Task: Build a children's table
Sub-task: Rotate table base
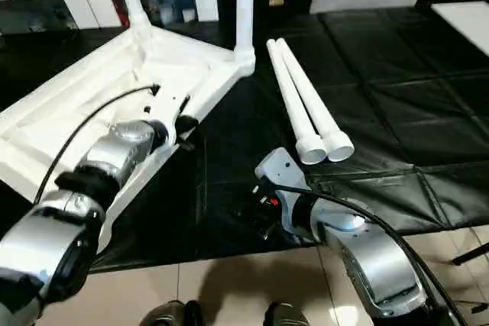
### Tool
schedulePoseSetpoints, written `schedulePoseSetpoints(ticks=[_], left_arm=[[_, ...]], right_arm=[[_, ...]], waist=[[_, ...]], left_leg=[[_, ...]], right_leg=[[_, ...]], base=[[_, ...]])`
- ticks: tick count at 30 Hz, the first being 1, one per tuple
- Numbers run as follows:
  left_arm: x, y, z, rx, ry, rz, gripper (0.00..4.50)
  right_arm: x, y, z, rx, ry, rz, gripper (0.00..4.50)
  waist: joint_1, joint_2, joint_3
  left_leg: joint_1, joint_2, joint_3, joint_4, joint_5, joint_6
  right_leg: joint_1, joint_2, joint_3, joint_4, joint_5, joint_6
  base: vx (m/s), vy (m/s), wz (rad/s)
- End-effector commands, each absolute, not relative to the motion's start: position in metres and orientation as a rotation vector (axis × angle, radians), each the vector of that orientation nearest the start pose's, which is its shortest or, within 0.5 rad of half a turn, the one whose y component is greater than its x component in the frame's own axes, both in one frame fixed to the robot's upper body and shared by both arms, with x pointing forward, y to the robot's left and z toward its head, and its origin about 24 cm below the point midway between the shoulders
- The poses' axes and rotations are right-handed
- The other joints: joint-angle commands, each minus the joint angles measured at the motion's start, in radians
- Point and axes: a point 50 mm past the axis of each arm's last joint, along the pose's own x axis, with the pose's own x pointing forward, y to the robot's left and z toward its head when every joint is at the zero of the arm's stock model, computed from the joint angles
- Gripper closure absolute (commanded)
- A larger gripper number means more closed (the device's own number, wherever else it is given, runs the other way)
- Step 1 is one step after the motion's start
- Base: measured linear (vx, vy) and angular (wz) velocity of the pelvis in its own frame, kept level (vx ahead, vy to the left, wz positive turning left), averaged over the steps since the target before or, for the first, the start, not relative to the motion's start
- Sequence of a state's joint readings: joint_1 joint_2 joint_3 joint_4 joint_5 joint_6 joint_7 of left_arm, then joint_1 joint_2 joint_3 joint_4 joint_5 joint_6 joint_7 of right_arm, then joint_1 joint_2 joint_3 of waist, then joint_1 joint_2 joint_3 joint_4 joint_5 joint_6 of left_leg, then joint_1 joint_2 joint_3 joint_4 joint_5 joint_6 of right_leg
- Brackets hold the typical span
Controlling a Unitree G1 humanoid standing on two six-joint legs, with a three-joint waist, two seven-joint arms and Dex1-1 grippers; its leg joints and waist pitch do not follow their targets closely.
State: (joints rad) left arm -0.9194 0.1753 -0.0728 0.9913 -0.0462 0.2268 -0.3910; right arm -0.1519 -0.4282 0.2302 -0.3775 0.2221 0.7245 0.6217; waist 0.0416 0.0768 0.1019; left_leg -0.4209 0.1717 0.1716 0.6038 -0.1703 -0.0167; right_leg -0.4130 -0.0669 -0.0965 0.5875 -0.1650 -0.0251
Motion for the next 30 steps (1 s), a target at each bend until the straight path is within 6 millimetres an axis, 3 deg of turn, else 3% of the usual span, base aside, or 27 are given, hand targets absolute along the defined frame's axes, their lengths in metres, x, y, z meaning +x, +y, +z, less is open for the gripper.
schedulePoseSetpoints(ticks=[1,3,4,7,9,10,12,13,15,17,18,19,20,26,30], left_arm=[[0.398,0.119,0.104,0.172,0.264,-0.487,3.91],[0.397,0.121,0.103,0.201,0.252,-0.484,3.84],[0.395,0.123,0.101,0.208,0.255,-0.496,3.84],[0.391,0.129,0.101,0.213,0.259,-0.512,3.84],[0.385,0.136,0.101,0.248,0.263,-0.530,3.84],[0.382,0.140,0.102,0.271,0.263,-0.541,3.84],[0.371,0.149,0.102,0.295,0.293,-0.574,3.84],[0.357,0.160,0.099,0.319,0.350,-0.614,3.84],[0.348,0.164,0.097,0.334,0.383,-0.634,3.84],[0.330,0.175,0.092,0.366,0.467,-0.661,3.84],[0.330,0.175,0.092,0.366,0.467,-0.661,3.84],[0.323,0.178,0.092,0.351,0.492,-0.659,3.55],[0.320,0.179,0.092,0.342,0.498,-0.654,3.55],[0.308,0.179,0.099,0.252,0.505,-0.639,3.11],[0.301,0.187,0.096,0.313,0.574,-0.597,2.85]], right_arm=[[0.241,-0.119,0.083,-0.203,0.358,0.900,0.00],[0.240,-0.118,0.083,-0.201,0.357,0.900,0.00],[0.241,-0.117,0.083,-0.200,0.354,0.902,0.00],[0.241,-0.115,0.083,-0.200,0.352,0.904,0.00],[0.241,-0.115,0.083,-0.199,0.351,0.904,0.00],[0.240,-0.115,0.083,-0.199,0.350,0.904,0.00],[0.240,-0.115,0.083,-0.197,0.349,0.902,0.00],[0.239,-0.115,0.083,-0.195,0.349,0.904,0.00],[0.239,-0.115,0.083,-0.193,0.350,0.908,0.00],[0.237,-0.114,0.082,-0.188,0.357,0.932,0.00],[0.237,-0.114,0.082,-0.188,0.357,0.932,0.00],[0.235,-0.112,0.083,-0.183,0.360,0.949,0.00],[0.234,-0.112,0.083,-0.181,0.362,0.956,0.00],[0.232,-0.113,0.083,-0.176,0.365,0.975,0.00],[0.235,-0.114,0.083,-0.185,0.366,0.973,0.00]], waist=[[0.009,-0.016,-0.106],[0.011,-0.016,-0.101],[0.014,-0.011,-0.095],[0.011,-0.012,-0.077],[0.009,-0.011,-0.075],[0.005,-0.006,-0.079],[0.001,-0.003,-0.079],[0.001,-0.003,-0.081],[-0.009,0.000,-0.075],[-0.010,0.004,-0.078],[-0.012,0.003,-0.076],[-0.009,0.002,-0.075],[-0.009,0.003,-0.073],[-0.014,0.002,-0.069],[-0.015,0.001,-0.067]], left_leg=[[0.027,0.054,-0.026,-0.042,-0.013,0.197],[0.031,0.056,-0.025,-0.045,-0.065,0.174],[0.037,0.058,-0.025,-0.050,-0.113,0.145],[0.049,0.062,-0.027,-0.067,-0.253,0.058],[0.056,0.061,-0.029,-0.069,-0.291,0.034],[0.050,0.066,-0.035,-0.075,-0.291,0.014],[0.051,0.066,-0.034,-0.077,-0.287,0.009],[0.052,0.071,-0.036,-0.079,-0.286,0.002],[0.051,0.064,-0.031,-0.078,-0.294,0.005],[0.050,0.066,-0.032,-0.078,-0.269,0.007],[0.050,0.065,-0.030,-0.078,-0.267,0.008],[0.058,0.062,-0.026,-0.074,-0.281,0.004],[0.053,0.062,-0.027,-0.076,-0.278,0.006],[0.053,0.058,-0.029,-0.078,-0.306,-0.002],[0.052,0.056,-0.029,-0.078,-0.301,0.004]], right_leg=[[0.069,-0.091,0.053,-0.046,0.017,-0.254],[0.067,-0.091,0.053,-0.055,-0.070,-0.240],[0.064,-0.089,0.053,-0.062,-0.149,-0.226],[0.060,-0.090,0.054,-0.082,-0.352,-0.173],[0.059,-0.091,0.056,-0.087,-0.403,-0.156],[0.065,-0.094,0.058,-0.080,-0.382,-0.147],[0.058,-0.093,0.061,-0.077,-0.344,-0.153],[0.061,-0.097,0.063,-0.069,-0.328,-0.161],[0.053,-0.089,0.063,-0.073,-0.339,-0.163],[0.056,-0.091,0.065,-0.067,-0.301,-0.170],[0.053,-0.088,0.065,-0.066,-0.295,-0.172],[0.049,-0.088,0.065,-0.070,-0.308,-0.176],[0.051,-0.088,0.065,-0.069,-0.312,-0.176],[0.050,-0.086,0.062,-0.076,-0.362,-0.149],[0.049,-0.084,0.062,-0.079,-0.386,-0.131]], base=[[0.000,0.000,0.00],[0.000,0.000,0.00],[0.000,0.000,0.00],[-0.018,0.004,0.00],[0.000,0.000,0.00],[0.000,0.000,0.00],[0.000,0.000,0.00],[0.000,0.000,0.00],[0.000,0.000,0.00],[0.000,0.000,0.00],[0.000,0.000,0.00],[0.000,0.000,0.00],[0.000,0.000,0.00],[0.000,0.000,0.00],[0.000,0.000,0.00]])
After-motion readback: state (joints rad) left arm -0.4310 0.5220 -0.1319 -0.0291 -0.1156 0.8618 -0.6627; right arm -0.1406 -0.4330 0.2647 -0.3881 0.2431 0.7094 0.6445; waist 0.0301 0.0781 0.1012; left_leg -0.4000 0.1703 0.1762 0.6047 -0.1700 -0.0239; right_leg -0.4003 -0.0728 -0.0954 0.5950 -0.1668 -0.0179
